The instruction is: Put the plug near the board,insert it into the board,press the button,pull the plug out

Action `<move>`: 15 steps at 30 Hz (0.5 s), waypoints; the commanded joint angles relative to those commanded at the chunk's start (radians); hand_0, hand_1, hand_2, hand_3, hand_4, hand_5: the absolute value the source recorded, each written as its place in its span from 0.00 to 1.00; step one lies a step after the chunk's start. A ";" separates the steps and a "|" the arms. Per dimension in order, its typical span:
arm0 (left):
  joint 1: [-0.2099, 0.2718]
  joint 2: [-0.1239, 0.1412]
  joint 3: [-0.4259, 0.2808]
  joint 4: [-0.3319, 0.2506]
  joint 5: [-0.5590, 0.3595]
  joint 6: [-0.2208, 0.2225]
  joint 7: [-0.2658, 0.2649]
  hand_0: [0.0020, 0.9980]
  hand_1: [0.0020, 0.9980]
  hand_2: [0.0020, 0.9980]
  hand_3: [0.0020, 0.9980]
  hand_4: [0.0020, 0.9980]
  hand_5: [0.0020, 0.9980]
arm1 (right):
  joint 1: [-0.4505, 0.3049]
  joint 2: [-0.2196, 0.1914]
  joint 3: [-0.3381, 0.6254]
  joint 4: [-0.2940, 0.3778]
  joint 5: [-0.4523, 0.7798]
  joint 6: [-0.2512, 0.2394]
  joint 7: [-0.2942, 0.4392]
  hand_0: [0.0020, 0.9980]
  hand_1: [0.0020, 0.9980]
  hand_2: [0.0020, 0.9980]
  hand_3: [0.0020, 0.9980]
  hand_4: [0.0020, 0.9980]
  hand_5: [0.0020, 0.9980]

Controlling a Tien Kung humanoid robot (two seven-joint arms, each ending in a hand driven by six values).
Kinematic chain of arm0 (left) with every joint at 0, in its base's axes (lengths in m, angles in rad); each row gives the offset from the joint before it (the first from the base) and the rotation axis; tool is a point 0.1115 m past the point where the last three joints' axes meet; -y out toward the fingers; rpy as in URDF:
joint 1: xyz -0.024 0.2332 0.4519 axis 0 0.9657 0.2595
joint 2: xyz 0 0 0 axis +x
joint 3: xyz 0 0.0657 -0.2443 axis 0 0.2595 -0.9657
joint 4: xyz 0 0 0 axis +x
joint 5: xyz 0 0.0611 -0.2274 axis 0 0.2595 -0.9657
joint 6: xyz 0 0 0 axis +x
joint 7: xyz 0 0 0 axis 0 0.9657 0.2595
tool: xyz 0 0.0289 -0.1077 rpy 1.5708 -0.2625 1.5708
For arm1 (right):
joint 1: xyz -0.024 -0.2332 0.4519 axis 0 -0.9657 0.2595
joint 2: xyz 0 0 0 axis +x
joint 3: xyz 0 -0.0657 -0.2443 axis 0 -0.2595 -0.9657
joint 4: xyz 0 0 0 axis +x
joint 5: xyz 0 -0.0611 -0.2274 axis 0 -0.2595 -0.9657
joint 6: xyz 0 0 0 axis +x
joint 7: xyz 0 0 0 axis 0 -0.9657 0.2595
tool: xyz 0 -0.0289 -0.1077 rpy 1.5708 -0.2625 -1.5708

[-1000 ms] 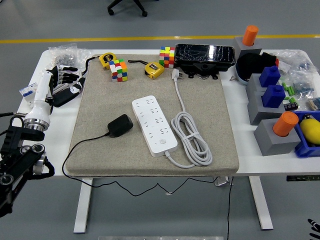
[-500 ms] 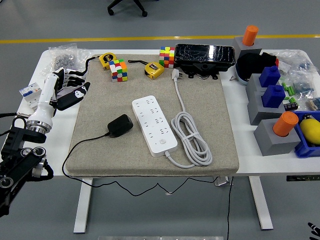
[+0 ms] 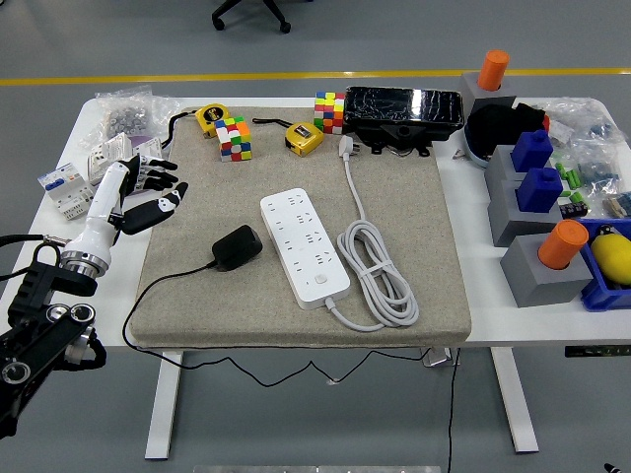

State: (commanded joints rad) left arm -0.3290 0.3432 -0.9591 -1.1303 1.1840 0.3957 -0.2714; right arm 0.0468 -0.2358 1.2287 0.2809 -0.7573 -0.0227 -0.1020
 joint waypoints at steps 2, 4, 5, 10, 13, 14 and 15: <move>0.005 0.001 0.001 0.000 0.001 0.000 0.000 0.54 0.52 0.51 0.56 0.72 0.18 | -0.002 0.000 -0.004 0.000 0.003 0.002 0.001 0.53 0.63 0.62 0.55 0.89 0.41; 0.013 0.002 0.000 -0.001 0.002 -0.002 0.002 0.54 0.52 0.51 0.56 0.72 0.18 | -0.006 0.002 -0.008 -0.001 0.004 0.003 0.000 0.53 0.63 0.62 0.55 0.89 0.41; 0.018 0.003 -0.001 -0.001 0.004 -0.002 0.003 0.54 0.52 0.51 0.56 0.72 0.18 | -0.008 0.003 -0.009 -0.001 0.005 0.004 0.000 0.53 0.63 0.62 0.55 0.89 0.41; 0.046 -0.004 -0.013 -0.001 0.009 -0.004 0.007 0.54 0.52 0.51 0.56 0.72 0.18 | -0.026 0.004 -0.003 -0.009 0.005 0.004 -0.001 0.53 0.63 0.62 0.55 0.89 0.41; 0.062 -0.009 -0.006 0.001 0.010 -0.006 0.009 0.54 0.52 0.51 0.56 0.72 0.18 | -0.043 0.005 0.017 -0.014 -0.001 0.004 -0.002 0.53 0.63 0.62 0.55 0.89 0.41; 0.066 -0.010 -0.002 0.002 0.010 -0.007 0.010 0.54 0.52 0.51 0.56 0.72 0.18 | -0.048 0.005 0.025 -0.015 -0.003 0.004 -0.002 0.53 0.63 0.62 0.55 0.89 0.41; 0.071 -0.011 0.002 0.004 0.012 -0.008 0.012 0.54 0.52 0.51 0.56 0.72 0.18 | -0.054 0.006 0.035 -0.015 -0.006 0.003 -0.002 0.53 0.63 0.62 0.55 0.89 0.41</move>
State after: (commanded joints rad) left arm -0.2584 0.3318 -0.9573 -1.1262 1.1963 0.3877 -0.2591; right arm -0.0069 -0.2300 1.2639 0.2655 -0.7632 -0.0198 -0.1041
